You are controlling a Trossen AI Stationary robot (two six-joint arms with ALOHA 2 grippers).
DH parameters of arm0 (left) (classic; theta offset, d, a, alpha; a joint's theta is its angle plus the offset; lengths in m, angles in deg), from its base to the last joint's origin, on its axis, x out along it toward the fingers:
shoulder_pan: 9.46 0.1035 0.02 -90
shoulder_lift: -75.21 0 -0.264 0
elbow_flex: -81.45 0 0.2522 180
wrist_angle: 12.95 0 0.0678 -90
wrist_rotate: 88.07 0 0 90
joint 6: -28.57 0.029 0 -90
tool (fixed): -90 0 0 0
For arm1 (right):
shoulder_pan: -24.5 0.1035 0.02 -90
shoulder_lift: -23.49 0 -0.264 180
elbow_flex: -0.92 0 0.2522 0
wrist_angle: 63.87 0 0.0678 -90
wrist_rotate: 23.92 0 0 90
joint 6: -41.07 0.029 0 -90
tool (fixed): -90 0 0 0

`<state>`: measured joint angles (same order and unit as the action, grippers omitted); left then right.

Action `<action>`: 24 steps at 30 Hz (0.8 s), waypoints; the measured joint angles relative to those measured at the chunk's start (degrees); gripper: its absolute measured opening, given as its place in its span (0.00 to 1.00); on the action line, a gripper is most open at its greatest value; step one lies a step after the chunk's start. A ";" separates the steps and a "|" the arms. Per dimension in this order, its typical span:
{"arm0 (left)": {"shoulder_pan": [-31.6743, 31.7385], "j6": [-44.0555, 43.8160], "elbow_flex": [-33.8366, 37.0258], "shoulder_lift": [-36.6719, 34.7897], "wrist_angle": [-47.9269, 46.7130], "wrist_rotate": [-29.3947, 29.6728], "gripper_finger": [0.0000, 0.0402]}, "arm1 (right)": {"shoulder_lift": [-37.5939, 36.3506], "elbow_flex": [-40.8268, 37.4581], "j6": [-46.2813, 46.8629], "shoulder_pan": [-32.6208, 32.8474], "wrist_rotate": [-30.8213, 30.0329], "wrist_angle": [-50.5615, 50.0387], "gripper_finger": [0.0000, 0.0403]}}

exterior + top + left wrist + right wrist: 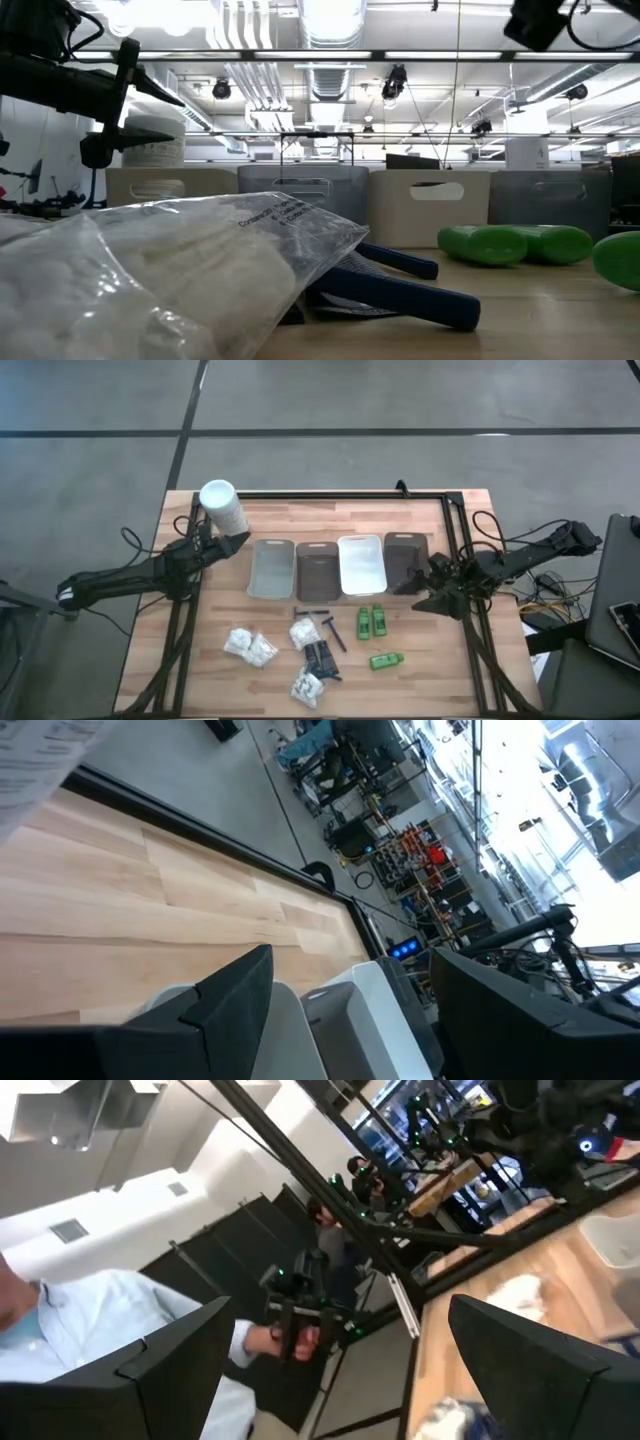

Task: Pick & Place Travel size toiletries
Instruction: Put the green shampoo bottle into the right black bin

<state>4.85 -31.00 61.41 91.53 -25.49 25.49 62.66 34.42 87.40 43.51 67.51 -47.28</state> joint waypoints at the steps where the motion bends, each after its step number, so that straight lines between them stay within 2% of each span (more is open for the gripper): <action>1: 0.00 0.00 0.00 0.00 0.02 0.26 0.68 | 1.09 1.33 0.00 0.00 0.00 0.00 0.90; 5: 0.00 0.00 0.00 0.00 0.02 0.85 0.68 | 5.82 6.31 -0.29 0.00 0.63 0.00 0.90; 10: 0.00 -1.81 0.00 0.00 0.28 0.82 0.68 | 11.70 11.18 -2.05 0.17 4.83 0.06 0.90; 15: 0.00 -2.07 0.00 0.00 0.29 0.22 0.68 | 16.48 13.63 2.78 0.15 6.71 -1.18 0.90; 21: 0.00 -2.10 0.00 0.00 0.28 -0.27 0.68 | 19.64 15.79 12.43 0.33 10.08 -21.20 0.90; 24: 0.00 -2.10 0.00 0.00 0.28 -0.31 0.68 | 21.10 16.37 17.39 2.14 10.67 -25.82 0.90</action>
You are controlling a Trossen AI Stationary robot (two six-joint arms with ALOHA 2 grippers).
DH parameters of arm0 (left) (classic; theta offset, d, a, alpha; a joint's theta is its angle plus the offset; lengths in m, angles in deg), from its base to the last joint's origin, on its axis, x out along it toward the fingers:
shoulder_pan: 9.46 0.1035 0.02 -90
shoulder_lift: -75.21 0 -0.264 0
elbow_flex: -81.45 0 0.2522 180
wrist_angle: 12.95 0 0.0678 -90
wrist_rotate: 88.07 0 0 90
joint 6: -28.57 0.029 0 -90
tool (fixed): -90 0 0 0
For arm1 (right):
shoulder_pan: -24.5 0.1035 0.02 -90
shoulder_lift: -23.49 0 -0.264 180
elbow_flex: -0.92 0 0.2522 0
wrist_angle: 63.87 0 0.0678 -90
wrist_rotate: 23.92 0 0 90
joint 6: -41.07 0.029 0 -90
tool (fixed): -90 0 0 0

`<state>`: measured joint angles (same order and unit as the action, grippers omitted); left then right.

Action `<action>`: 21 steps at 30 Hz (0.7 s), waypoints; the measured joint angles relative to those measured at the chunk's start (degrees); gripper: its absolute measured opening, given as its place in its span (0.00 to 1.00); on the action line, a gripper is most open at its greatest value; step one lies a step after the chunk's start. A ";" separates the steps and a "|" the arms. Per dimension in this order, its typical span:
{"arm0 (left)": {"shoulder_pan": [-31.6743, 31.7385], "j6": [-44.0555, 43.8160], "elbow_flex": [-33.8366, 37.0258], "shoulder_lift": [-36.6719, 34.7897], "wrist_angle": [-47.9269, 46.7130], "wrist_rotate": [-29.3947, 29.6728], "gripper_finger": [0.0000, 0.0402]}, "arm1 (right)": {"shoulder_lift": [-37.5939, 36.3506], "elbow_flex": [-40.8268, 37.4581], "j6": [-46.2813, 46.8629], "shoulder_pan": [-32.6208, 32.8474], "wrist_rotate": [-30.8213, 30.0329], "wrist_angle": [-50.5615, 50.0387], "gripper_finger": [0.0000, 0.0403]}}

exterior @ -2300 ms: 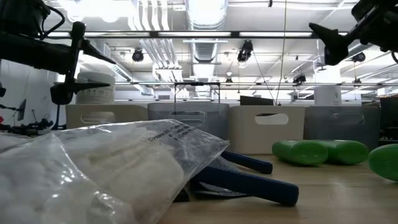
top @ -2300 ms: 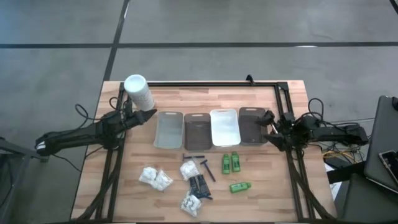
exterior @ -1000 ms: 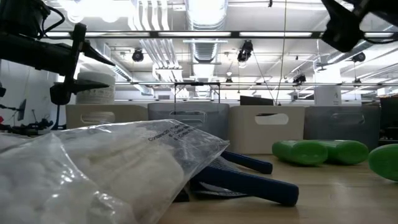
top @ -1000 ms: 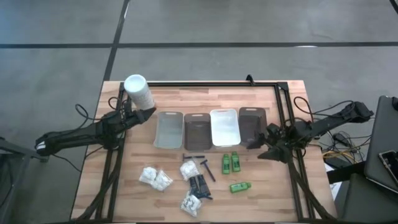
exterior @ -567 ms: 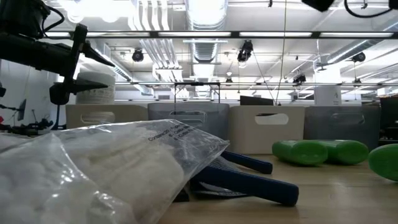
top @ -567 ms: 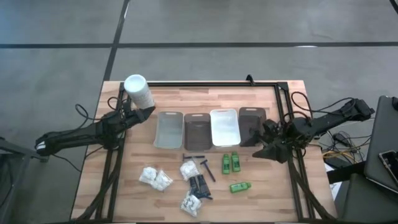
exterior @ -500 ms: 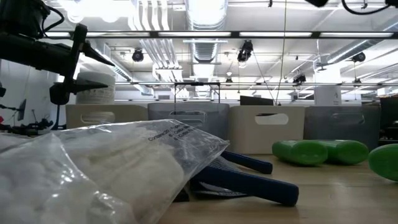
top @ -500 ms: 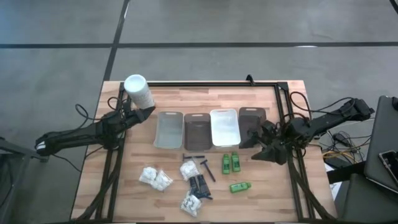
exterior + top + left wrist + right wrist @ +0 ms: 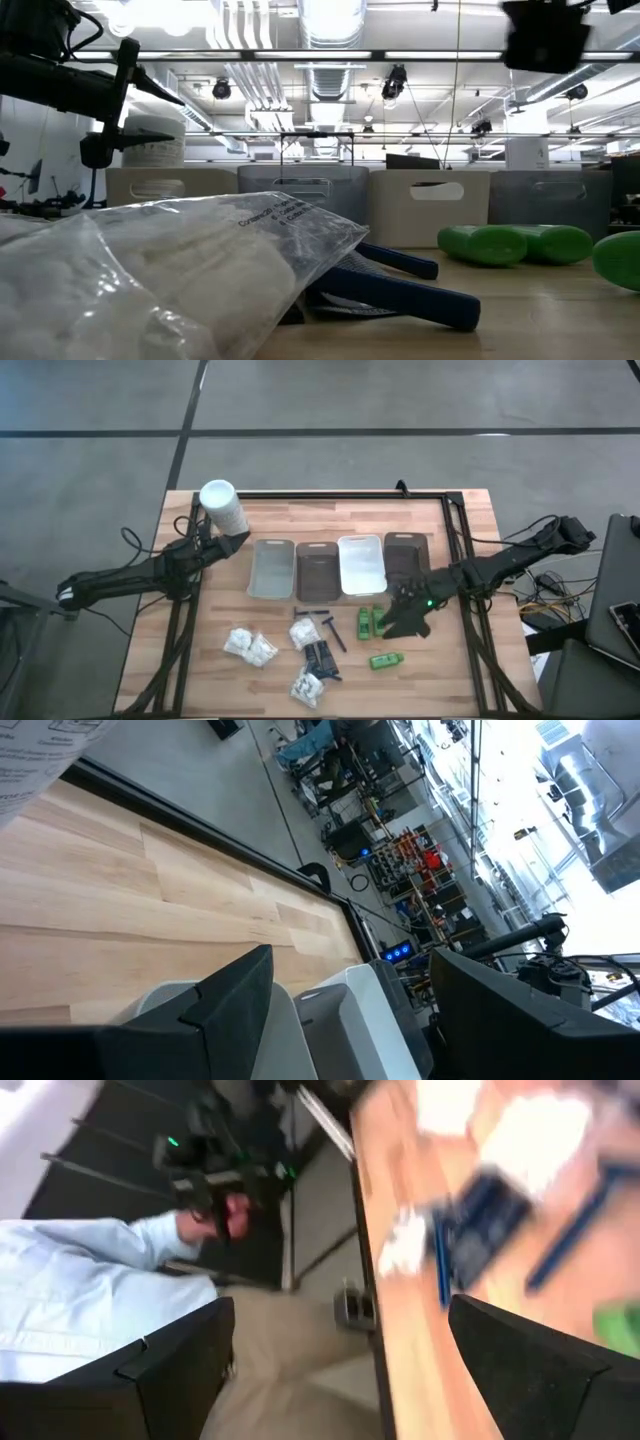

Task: Pick & Place Travel size toiletries
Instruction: Put the green shampoo bottle into the right black bin

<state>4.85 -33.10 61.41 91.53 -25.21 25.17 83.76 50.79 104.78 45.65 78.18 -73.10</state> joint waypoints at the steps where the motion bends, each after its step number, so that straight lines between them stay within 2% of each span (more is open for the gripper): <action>1: 0.00 -0.02 0.00 0.00 0.00 0.00 0.68 | 0.68 0.01 2.07 0.82 0.93 -0.12 0.90; 8: 0.00 0.16 0.00 0.00 -0.02 0.00 0.68 | 5.58 0.01 10.66 7.91 2.07 4.18 0.90; 15: 0.00 0.28 0.00 0.00 -0.04 -0.02 0.68 | 9.59 0.01 20.17 10.36 -0.13 11.72 0.90; 21: 0.00 0.33 0.00 0.00 -0.24 0.00 0.68 | 12.97 0.20 20.44 10.43 -0.15 6.19 0.90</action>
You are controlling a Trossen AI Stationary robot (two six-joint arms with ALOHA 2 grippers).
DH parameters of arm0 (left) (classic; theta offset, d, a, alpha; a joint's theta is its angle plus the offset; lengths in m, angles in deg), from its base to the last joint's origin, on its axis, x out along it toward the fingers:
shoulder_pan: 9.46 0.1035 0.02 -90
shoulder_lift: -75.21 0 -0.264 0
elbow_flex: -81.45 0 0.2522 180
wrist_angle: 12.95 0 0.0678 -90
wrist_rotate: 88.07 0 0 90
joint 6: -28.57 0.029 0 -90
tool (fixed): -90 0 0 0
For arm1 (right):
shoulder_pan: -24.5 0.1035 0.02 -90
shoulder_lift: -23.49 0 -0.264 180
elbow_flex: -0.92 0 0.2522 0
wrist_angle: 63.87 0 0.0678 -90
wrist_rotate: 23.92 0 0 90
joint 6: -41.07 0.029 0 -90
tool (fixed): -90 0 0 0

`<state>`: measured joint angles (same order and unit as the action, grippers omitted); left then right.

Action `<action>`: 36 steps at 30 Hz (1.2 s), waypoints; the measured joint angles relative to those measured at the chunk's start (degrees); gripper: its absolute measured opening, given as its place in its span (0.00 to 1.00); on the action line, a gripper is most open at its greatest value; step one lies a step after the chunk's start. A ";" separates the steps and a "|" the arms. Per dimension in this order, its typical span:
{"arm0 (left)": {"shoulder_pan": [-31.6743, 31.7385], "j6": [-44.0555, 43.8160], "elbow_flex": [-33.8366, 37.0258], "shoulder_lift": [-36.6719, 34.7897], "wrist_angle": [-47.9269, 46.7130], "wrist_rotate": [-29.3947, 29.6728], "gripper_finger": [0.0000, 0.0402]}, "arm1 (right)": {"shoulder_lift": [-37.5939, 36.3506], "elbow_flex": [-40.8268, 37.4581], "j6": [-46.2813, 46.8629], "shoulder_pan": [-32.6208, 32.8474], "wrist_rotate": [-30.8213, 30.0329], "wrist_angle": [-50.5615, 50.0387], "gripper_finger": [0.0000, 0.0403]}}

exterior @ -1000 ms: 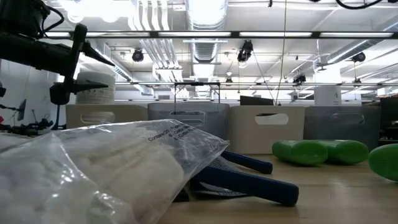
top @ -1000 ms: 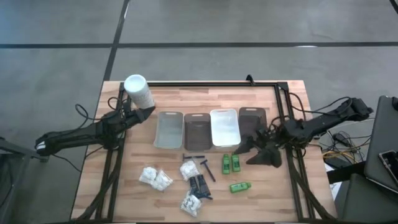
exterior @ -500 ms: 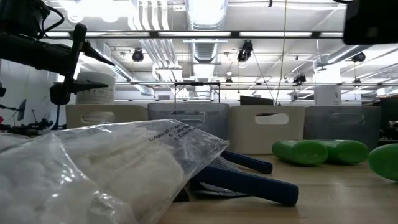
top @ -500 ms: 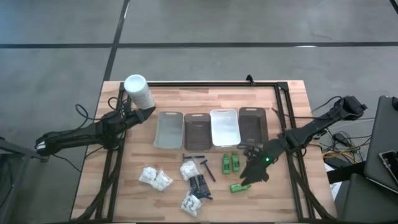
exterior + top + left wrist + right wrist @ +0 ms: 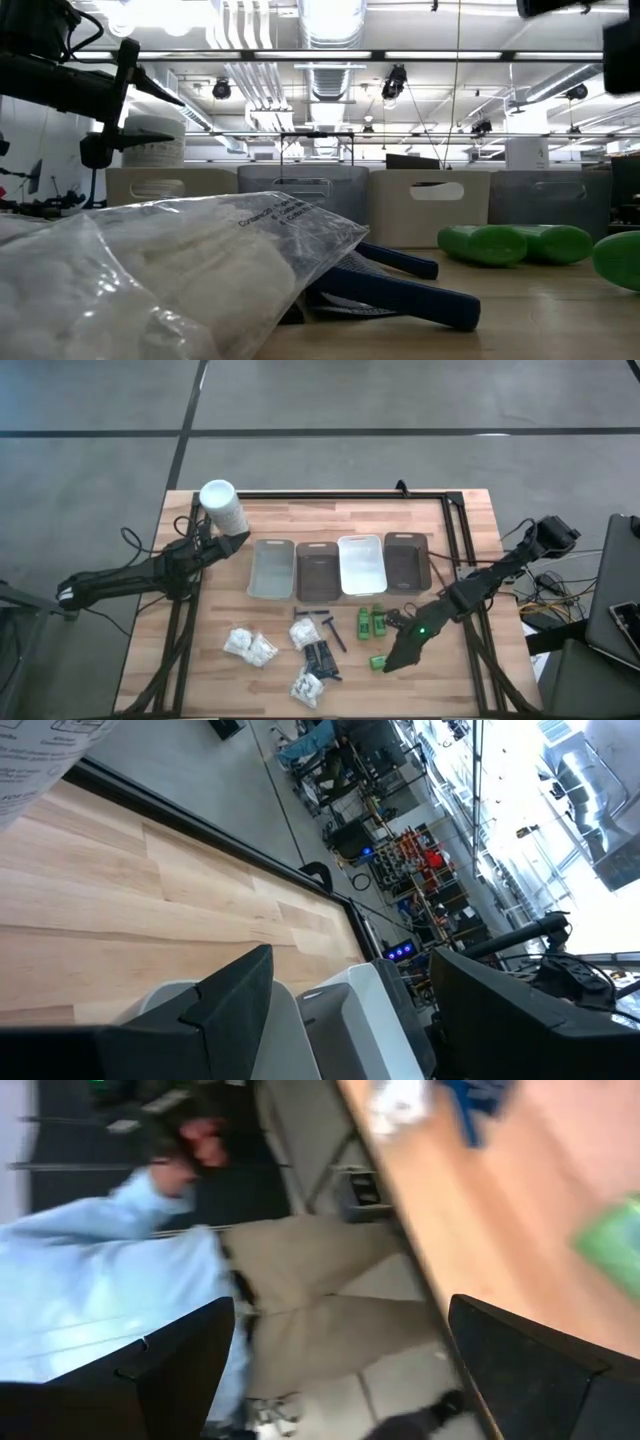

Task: Pick & Place Travel size toiletries
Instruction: Put the green shampoo bottle into the right black bin

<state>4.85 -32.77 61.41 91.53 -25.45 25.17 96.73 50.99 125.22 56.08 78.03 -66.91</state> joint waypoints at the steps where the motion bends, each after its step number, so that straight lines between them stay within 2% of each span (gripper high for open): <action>1: 0.00 0.04 0.00 0.00 0.00 0.00 0.68 | 0.56 0.00 -0.03 0.15 -0.04 -0.91 0.90; 5: 0.00 0.10 0.00 0.00 -0.04 0.00 0.68 | 2.42 1.53 -1.71 0.76 0.08 -7.06 0.90; 8: 0.00 0.11 0.00 0.00 -0.18 0.00 0.68 | 4.39 5.85 -7.88 1.21 0.08 -19.43 0.90; 13: 0.00 0.11 0.00 0.00 -0.78 0.00 0.68 | 10.51 16.91 -26.00 1.68 -0.09 -42.47 0.90; 17: 0.00 0.11 0.00 0.04 -1.01 0.00 0.68 | 17.79 24.84 -42.09 2.65 -0.17 -53.06 0.90; 21: 0.00 0.29 0.00 0.04 -1.03 0.00 0.68 | 21.43 27.56 -49.07 3.12 -0.12 -55.57 0.90; 23: 0.00 1.01 0.00 0.04 -1.03 0.02 0.68 | 20.19 26.71 -49.08 3.08 -1.05 -55.01 0.90; 27: 0.00 1.31 0.00 0.08 -1.14 0.02 0.68 | 17.49 23.98 -45.53 3.06 -6.63 -54.89 0.90; 36: 0.00 1.27 0.00 0.15 -1.11 0.46 0.68 | 20.87 21.19 -48.48 3.50 -4.78 -46.68 0.90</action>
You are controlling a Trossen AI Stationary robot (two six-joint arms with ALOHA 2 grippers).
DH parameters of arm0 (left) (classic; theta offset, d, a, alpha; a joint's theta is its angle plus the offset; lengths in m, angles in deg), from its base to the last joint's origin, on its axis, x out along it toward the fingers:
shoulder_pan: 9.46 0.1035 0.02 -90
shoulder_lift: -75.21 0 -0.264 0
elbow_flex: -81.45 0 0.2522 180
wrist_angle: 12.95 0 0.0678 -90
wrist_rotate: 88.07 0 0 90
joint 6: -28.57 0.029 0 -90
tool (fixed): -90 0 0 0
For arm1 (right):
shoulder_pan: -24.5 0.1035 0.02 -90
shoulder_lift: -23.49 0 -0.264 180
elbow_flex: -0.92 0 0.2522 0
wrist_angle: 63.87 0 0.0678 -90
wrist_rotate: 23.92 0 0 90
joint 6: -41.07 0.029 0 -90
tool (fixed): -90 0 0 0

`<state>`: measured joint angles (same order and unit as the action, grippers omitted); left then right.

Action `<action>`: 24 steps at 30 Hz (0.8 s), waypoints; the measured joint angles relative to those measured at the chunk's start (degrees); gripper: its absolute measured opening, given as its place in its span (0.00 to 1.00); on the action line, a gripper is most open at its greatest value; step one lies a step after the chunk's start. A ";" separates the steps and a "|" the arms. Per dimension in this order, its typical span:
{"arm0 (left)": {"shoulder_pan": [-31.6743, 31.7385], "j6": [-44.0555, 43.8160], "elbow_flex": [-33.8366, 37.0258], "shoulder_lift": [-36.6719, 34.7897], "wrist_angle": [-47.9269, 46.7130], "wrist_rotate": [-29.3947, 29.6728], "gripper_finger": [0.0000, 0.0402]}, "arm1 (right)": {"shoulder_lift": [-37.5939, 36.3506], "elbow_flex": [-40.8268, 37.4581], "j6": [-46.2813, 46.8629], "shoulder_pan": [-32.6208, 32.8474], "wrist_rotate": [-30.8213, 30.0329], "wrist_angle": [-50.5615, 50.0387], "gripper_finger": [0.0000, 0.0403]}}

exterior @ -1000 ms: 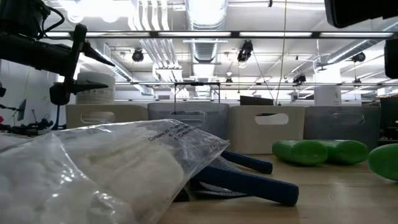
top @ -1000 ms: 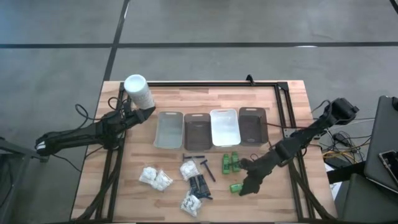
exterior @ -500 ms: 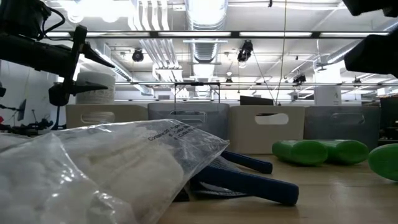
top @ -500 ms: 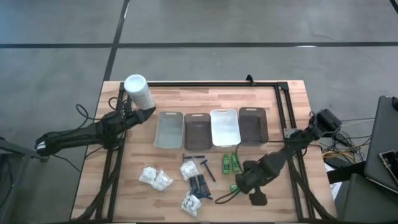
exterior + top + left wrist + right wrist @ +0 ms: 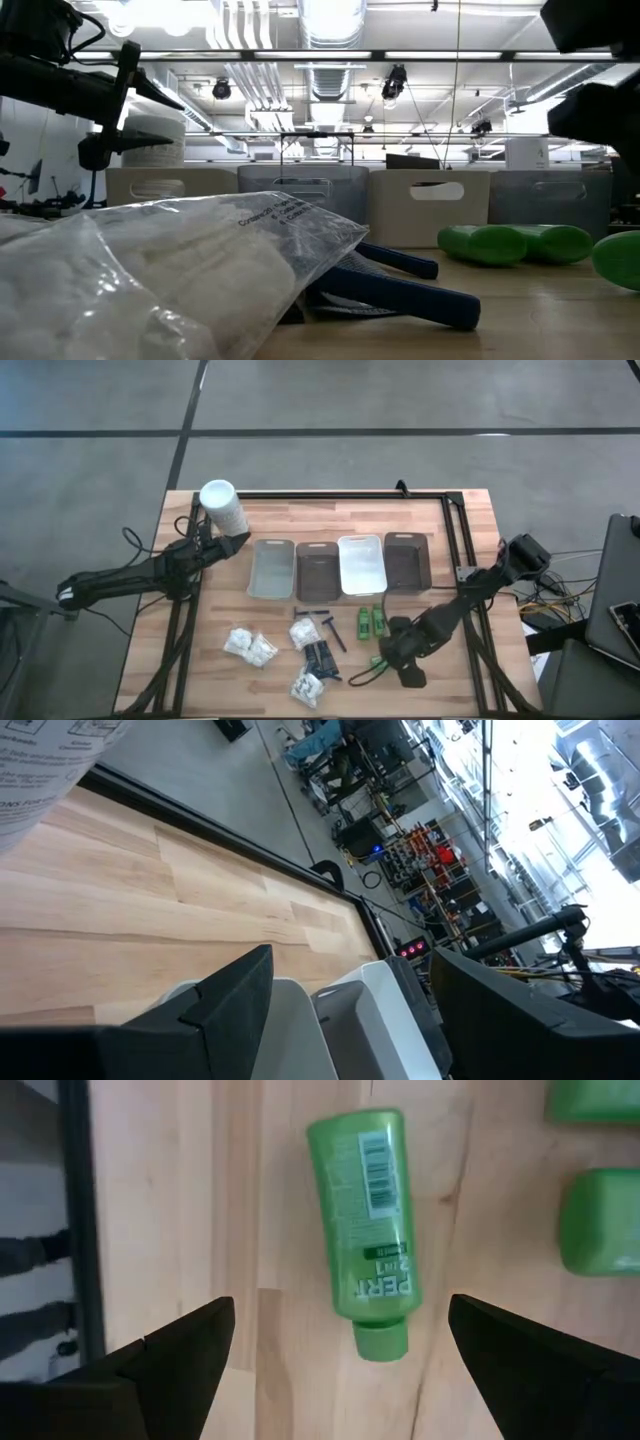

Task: Pick & Place Travel size toiletries
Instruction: Put the green shampoo bottle into the right black bin

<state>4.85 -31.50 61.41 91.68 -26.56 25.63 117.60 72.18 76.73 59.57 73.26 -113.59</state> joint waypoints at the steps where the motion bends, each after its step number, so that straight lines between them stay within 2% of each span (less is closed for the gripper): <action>1: -0.02 0.00 0.00 0.00 0.02 -0.02 0.68 | 0.52 0.20 -0.04 -0.02 -0.51 -0.13 0.90; 5: 0.00 -0.02 0.00 0.00 0.02 -0.01 0.68 | 2.65 0.34 -0.70 0.07 -2.68 -0.09 0.90; 16: -0.02 -0.07 0.00 0.00 0.00 0.00 0.68 | 7.95 1.08 -0.10 0.61 -3.35 0.97 0.90; 20: 0.00 0.07 0.00 0.00 -0.01 0.00 0.68 | 9.04 1.41 0.02 1.53 -5.83 1.15 0.90; 24: -0.01 0.18 0.00 0.02 0.00 0.00 0.68 | 9.38 1.44 0.49 2.60 -8.02 1.23 0.85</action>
<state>4.84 -31.32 61.41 91.70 -26.57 25.63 126.98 73.61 77.23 62.17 65.24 -112.36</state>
